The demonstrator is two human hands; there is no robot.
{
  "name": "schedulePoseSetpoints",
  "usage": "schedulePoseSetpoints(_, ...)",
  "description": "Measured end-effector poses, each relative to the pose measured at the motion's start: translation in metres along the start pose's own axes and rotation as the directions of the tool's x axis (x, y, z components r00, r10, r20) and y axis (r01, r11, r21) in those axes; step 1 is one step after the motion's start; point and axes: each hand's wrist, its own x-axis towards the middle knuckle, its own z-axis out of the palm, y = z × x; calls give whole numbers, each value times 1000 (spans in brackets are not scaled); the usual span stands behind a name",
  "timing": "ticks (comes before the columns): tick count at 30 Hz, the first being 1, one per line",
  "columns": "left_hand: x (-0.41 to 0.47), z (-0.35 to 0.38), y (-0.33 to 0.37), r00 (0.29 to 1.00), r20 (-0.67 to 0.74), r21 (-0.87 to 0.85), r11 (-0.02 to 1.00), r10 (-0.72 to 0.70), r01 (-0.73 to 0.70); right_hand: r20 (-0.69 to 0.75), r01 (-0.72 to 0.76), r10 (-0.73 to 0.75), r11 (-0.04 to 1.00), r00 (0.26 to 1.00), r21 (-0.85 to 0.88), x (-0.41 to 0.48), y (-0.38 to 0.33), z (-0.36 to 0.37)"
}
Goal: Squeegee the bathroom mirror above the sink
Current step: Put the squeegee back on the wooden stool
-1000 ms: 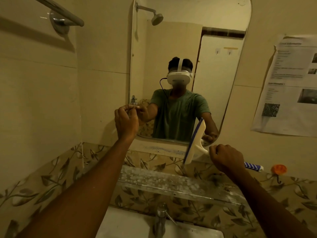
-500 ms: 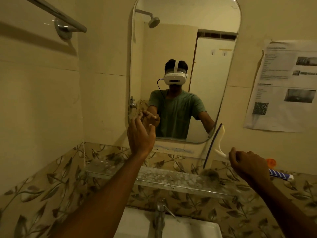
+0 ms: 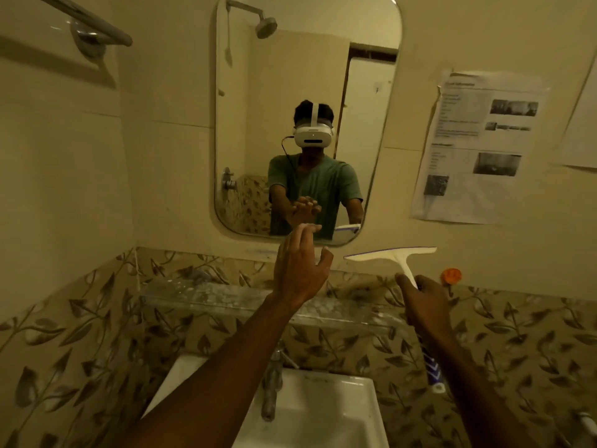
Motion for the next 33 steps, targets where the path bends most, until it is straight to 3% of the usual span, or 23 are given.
schedulePoseSetpoints(14,-161,-1,70,973,230,-43,999,0,11,-142,-247,263,962,954,119,-150,56,-65)
schedulePoseSetpoints(20,-215,7,118,963,267,-13,1000,18,-15,-139,-322,341,936,930,146,-190,84,-118)
schedulePoseSetpoints(26,-271,55,170,947,320,12,1000,23,-28,-120,-358,374,924,920,137,-204,128,-184)
schedulePoseSetpoints(33,-345,146,239,911,393,38,992,-129,124,-96,-428,433,901,896,67,-201,226,-260)
